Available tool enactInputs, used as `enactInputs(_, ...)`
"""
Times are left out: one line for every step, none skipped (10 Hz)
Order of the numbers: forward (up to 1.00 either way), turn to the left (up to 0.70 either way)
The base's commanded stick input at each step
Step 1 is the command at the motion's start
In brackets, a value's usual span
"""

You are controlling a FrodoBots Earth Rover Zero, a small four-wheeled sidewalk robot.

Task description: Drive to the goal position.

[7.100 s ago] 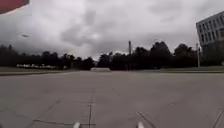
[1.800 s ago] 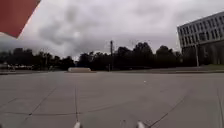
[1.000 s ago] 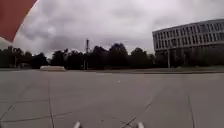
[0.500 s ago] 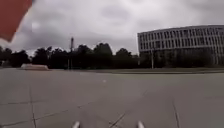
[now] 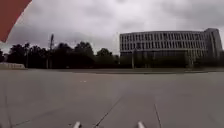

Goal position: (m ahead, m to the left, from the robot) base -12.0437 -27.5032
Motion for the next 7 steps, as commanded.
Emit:
enactInputs(0.0, -1.0)
enactInputs(0.0, -1.0)
enactInputs(0.0, -1.0)
enactInputs(0.0, -1.0)
enactInputs(0.0, -1.0)
enactInputs(0.0, -1.0)
enactInputs(0.0, -1.0)
